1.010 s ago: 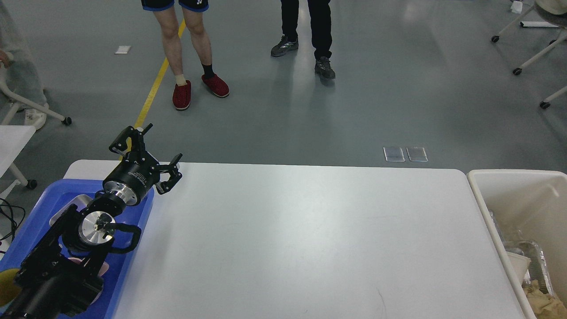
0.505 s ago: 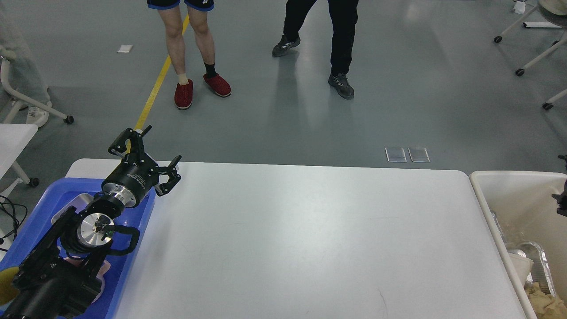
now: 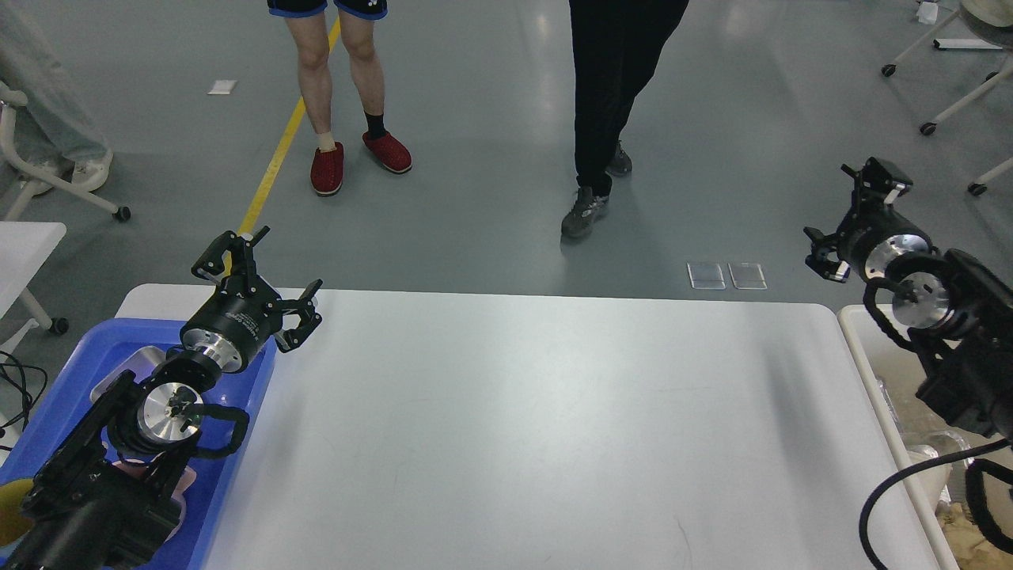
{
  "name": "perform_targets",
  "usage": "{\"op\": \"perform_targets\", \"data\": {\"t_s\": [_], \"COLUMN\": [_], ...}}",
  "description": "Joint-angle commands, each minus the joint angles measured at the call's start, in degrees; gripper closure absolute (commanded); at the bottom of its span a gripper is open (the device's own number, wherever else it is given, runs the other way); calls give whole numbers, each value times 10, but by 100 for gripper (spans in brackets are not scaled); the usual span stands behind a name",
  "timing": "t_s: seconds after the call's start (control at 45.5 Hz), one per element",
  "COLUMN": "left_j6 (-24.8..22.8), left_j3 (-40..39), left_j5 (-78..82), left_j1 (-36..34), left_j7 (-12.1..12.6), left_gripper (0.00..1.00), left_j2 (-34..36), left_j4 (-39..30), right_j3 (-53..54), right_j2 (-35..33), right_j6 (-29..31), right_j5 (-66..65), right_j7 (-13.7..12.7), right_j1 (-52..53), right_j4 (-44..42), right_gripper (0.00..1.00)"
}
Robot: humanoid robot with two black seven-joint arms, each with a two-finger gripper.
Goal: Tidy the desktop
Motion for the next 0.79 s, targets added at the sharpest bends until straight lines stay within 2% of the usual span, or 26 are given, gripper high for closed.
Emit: {"op": "perform_targets", "data": {"t_s": [0.0,0.307,0.769], "left_j6": [0,1,4], "left_j3": [-2,-2,-2], "left_j5": [0,0,3], "left_j1": [0,0,-5], "left_j7": [0,0,1], "left_gripper": [2,2,2], "left_j2": [3,2,-4], "left_j4": [0,0,2], "right_j3": [2,12,39], "right_j2": [33,64,63], "right_j6": [0,3,1], "right_j5": [0,1,1], "right_j7": [62,66,66], "right_j1": [-17,-79,-88], "right_j4": [25,106,98], "right_gripper": [0,0,0]}}
